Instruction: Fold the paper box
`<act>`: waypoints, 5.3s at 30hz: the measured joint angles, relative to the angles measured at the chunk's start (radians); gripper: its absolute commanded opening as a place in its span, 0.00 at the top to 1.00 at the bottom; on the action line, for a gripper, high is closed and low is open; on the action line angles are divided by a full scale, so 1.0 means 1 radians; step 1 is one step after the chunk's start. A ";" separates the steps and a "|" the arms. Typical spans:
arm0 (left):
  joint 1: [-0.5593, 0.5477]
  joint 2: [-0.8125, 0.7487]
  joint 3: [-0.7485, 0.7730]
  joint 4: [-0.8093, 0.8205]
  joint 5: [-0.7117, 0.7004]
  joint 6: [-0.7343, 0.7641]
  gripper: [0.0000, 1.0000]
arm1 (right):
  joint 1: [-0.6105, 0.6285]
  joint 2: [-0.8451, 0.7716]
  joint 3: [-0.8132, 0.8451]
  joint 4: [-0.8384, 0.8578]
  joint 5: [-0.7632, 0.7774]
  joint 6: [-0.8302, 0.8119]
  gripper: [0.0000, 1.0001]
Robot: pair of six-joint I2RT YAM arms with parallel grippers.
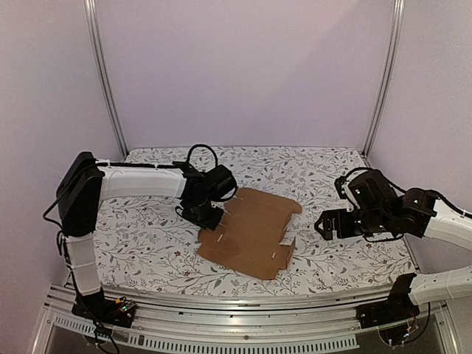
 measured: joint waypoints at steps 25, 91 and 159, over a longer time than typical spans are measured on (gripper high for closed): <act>0.074 -0.541 -0.748 0.772 0.250 -0.727 1.00 | 0.095 0.076 -0.103 0.410 -0.018 0.241 0.01; -0.019 -0.584 -1.034 1.346 0.273 -1.163 0.87 | 0.104 0.738 -0.266 1.482 0.008 0.906 1.00; -0.241 -0.712 -0.086 0.217 0.079 0.527 0.05 | 0.017 0.561 0.912 -0.558 -0.559 -0.538 1.00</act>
